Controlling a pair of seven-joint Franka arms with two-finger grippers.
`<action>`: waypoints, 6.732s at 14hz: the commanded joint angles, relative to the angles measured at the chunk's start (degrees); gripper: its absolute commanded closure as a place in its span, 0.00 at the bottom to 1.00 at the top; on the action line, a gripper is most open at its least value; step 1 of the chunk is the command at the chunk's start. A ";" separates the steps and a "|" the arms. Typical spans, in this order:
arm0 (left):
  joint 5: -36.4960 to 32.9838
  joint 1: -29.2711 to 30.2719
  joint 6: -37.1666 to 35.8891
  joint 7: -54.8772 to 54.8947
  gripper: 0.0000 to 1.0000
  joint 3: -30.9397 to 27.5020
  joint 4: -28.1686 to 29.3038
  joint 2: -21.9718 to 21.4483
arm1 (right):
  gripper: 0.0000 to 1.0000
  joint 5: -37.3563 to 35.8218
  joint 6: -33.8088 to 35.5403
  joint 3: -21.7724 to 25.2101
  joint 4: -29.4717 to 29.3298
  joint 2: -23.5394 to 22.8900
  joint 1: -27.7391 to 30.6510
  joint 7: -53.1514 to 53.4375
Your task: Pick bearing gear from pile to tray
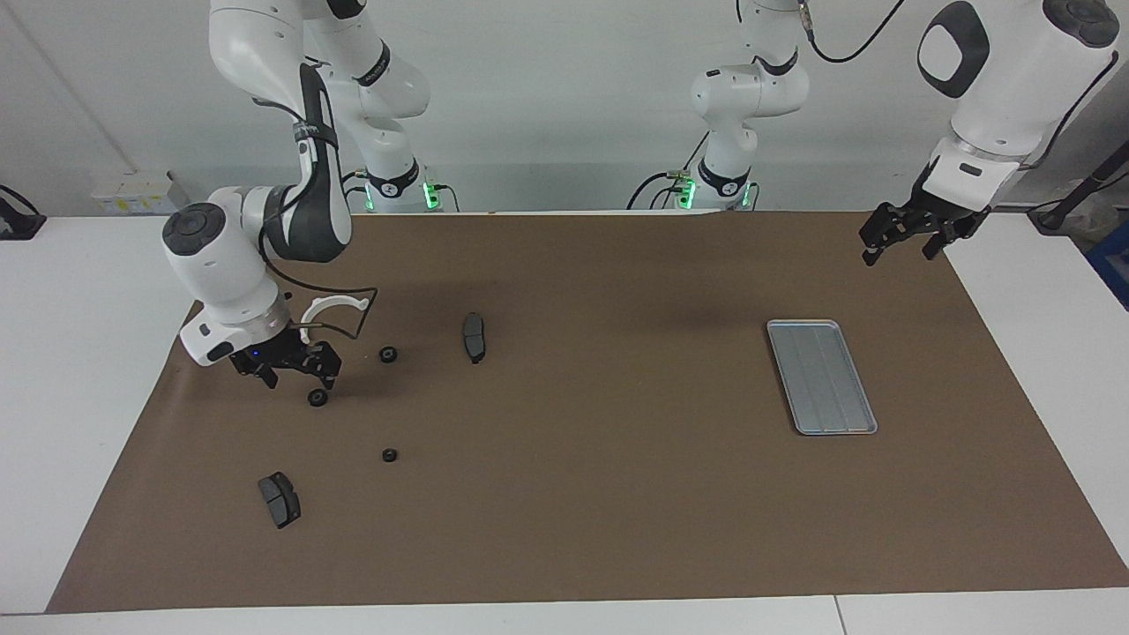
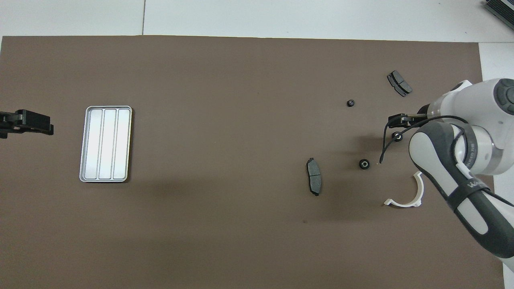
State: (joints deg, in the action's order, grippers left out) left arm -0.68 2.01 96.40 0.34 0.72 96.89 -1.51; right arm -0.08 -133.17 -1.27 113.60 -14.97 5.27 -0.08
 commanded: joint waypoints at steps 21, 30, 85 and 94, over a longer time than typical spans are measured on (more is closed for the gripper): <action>-0.99 0.19 -0.43 0.54 0.00 0.08 -0.04 -0.60 | 1.00 0.70 -7.63 -1.19 3.83 0.12 -5.16 5.06; -0.99 0.19 -0.43 0.54 0.00 0.08 -0.04 -0.60 | 1.00 -2.27 -3.95 -0.93 -9.59 -7.42 -24.49 34.14; 0.33 -28.02 31.45 -39.98 0.00 4.56 3.39 22.68 | 1.00 0.70 -10.80 -1.37 20.97 8.21 -9.13 8.94; 0.33 -29.69 35.26 -38.58 0.09 4.65 3.83 25.50 | 1.00 0.78 -3.60 -1.37 14.82 9.00 -11.68 11.59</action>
State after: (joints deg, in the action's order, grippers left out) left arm -0.40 -26.21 130.80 -38.58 6.23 100.45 23.41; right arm -0.29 -139.33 -2.47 130.26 -6.18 -6.66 11.20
